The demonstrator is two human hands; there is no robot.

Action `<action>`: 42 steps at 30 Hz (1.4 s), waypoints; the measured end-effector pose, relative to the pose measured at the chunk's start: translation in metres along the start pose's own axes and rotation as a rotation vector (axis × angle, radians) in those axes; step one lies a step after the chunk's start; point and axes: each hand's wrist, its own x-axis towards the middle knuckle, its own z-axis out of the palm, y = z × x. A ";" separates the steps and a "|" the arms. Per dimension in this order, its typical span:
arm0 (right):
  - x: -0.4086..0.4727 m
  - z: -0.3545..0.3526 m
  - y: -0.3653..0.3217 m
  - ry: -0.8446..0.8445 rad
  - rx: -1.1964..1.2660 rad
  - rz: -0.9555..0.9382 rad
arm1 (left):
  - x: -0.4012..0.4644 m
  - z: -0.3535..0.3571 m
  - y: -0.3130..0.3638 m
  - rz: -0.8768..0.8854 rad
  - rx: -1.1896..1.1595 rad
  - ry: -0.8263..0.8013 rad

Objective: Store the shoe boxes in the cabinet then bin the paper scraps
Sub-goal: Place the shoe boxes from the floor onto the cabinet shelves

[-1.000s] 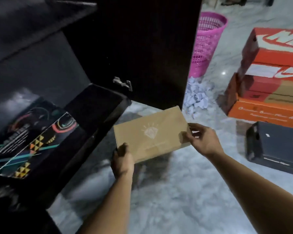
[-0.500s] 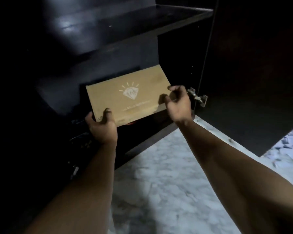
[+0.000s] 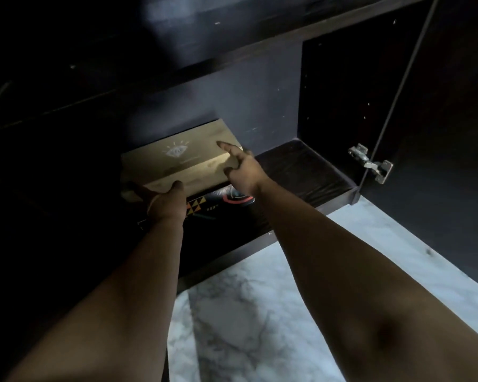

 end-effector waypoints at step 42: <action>-0.740 -0.311 0.197 0.705 -0.479 1.331 | -0.618 0.139 -0.117 0.523 0.615 -1.671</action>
